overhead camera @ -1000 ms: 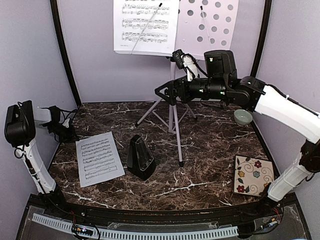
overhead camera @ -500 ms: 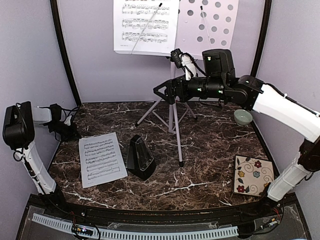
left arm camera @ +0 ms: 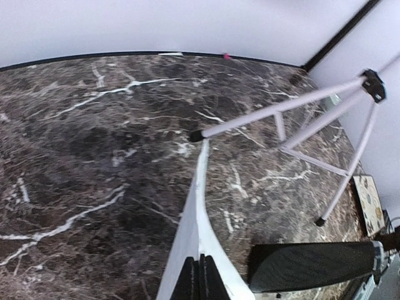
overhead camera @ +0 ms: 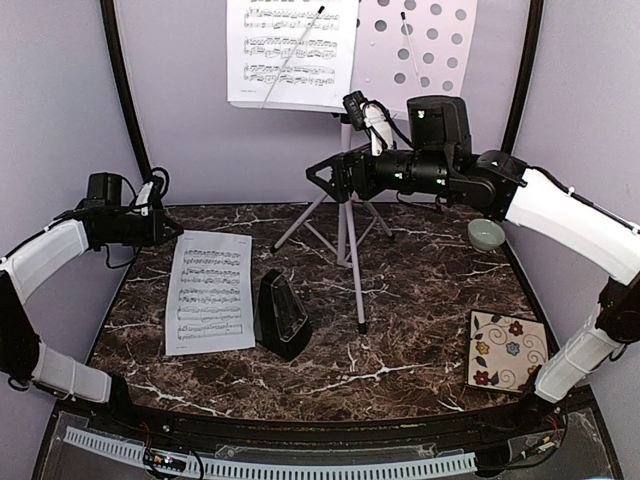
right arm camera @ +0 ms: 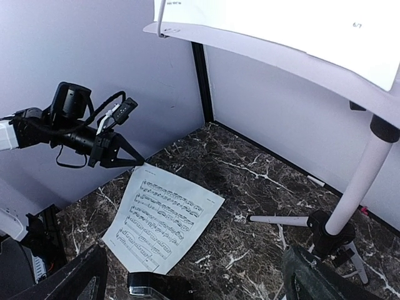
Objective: Set up the instrument practice props
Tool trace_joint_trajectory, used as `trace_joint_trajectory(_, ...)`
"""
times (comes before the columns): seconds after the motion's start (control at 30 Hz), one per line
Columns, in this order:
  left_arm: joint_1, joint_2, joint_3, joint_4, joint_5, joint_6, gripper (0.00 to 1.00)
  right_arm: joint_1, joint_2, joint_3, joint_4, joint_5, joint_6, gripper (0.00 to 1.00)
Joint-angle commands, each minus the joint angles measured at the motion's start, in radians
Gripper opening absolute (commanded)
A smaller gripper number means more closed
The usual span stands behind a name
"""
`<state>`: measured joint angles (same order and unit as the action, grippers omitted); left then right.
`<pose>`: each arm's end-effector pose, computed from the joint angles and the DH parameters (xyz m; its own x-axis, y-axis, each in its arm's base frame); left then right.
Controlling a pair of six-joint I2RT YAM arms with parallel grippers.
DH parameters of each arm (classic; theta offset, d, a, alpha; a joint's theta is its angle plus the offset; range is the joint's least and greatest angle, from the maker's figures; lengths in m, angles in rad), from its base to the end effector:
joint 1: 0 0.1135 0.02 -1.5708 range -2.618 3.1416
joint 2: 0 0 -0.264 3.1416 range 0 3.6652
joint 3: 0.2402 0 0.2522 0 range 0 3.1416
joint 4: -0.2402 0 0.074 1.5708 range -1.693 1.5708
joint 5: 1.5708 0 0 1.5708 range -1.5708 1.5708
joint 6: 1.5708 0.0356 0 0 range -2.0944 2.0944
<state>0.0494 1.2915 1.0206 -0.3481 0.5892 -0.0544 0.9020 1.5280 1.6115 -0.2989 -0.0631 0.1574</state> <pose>0.2843 -0.0058 0.2994 -0.6010 -0.0750 -0.7957 0.3789 0.8499 -0.3662 0.2182 0.2798 0.4341 -0.2596 -0.0762 -0.9627 -0.7903 0.5897 0.1664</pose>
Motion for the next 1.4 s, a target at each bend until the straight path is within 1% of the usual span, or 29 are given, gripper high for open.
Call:
trace_joint_trajectory(0.0, -0.098, -0.151, -0.018, 0.047, 0.062, -0.040, 0.00, -0.006, -0.023, -0.004, 0.097, -0.014, -0.019, 0.98)
trace_joint_trajectory(0.07, -0.117, -0.203, 0.036, 0.013, 0.095, -0.024, 0.00, -0.005, -0.032, -0.031, 0.138, -0.030, -0.024, 0.98)
trace_joint_trajectory(0.13, -0.139, -0.230, 0.115, -0.075, 0.116, 0.010, 0.00, -0.006, -0.048, -0.069, 0.197, -0.058, -0.030, 0.98)
trace_joint_trajectory(0.2, -0.167, -0.244, 0.179, -0.117, 0.173, 0.005, 0.00, -0.006, -0.066, -0.113, 0.278, -0.096, -0.042, 0.98)
trace_joint_trajectory(0.3, -0.230, -0.241, 0.271, -0.207, 0.237, 0.013, 0.00, -0.006, -0.083, -0.154, 0.347, -0.156, -0.068, 0.98)
trace_joint_trajectory(0.4, -0.288, -0.224, 0.382, -0.292, 0.271, 0.032, 0.00, -0.010, -0.092, -0.174, 0.377, -0.196, -0.070, 0.98)
trace_joint_trajectory(0.57, -0.321, -0.166, 0.588, -0.308, 0.385, -0.025, 0.00, -0.026, -0.134, -0.238, 0.436, -0.227, -0.034, 0.98)
trace_joint_trajectory(0.67, -0.346, -0.121, 0.680, -0.313, 0.472, -0.076, 0.00, -0.039, -0.160, -0.267, 0.446, -0.247, -0.037, 0.99)
trace_joint_trajectory(0.83, -0.404, -0.091, 0.693, -0.221, 0.568, -0.176, 0.00, -0.046, -0.169, -0.281, 0.437, -0.300, -0.007, 1.00)
trace_joint_trajectory(0.97, -0.448, -0.045, 0.761, -0.176, 0.637, -0.254, 0.00, -0.048, -0.181, -0.328, 0.515, -0.341, 0.077, 1.00)
trace_joint_trajectory(1.07, -0.471, -0.028, 0.781, -0.062, 0.673, -0.361, 0.00, -0.048, -0.186, -0.355, 0.544, -0.368, 0.109, 1.00)
trace_joint_trajectory(1.23, -0.485, -0.005, 0.783, 0.210, 0.736, -0.600, 0.00, -0.049, -0.203, -0.389, 0.538, -0.354, 0.081, 1.00)
trace_joint_trajectory(1.37, -0.499, 0.031, 0.851, 0.201, 0.745, -0.609, 0.00, -0.061, -0.198, -0.425, 0.633, -0.368, 0.124, 1.00)
